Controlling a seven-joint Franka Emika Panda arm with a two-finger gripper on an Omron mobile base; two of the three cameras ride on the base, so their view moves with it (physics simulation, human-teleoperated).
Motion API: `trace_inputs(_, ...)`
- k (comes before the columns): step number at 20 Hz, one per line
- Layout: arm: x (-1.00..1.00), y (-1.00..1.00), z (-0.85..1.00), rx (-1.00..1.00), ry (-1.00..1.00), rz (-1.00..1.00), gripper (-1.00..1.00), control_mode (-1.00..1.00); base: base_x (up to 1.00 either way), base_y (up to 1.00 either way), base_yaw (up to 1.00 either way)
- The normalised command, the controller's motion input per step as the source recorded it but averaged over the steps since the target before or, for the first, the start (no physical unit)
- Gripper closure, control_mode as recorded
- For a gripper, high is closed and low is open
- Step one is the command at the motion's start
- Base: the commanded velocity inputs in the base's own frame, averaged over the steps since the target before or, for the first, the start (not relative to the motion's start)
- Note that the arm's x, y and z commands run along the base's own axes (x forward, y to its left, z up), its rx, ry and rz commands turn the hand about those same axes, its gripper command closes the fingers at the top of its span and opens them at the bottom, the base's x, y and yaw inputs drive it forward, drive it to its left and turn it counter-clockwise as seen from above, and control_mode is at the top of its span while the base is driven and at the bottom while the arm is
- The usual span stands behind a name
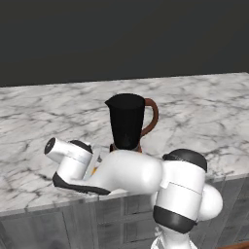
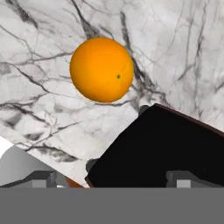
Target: Open the blender lid, put the orange in the blender, close the lid, and start the blender.
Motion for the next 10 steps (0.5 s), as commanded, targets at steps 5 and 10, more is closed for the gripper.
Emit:
trace_inputs(5,0.1,0.0,-0.13,-0.02,0.0,0.02,-1.0,-1.0,0.0,0.0,0.0)
trace_inputs(10,0.18,0.02,-0.14,-0.03,0.01,0.02,-1.0,-1.0,0.0,0.0,0.0)
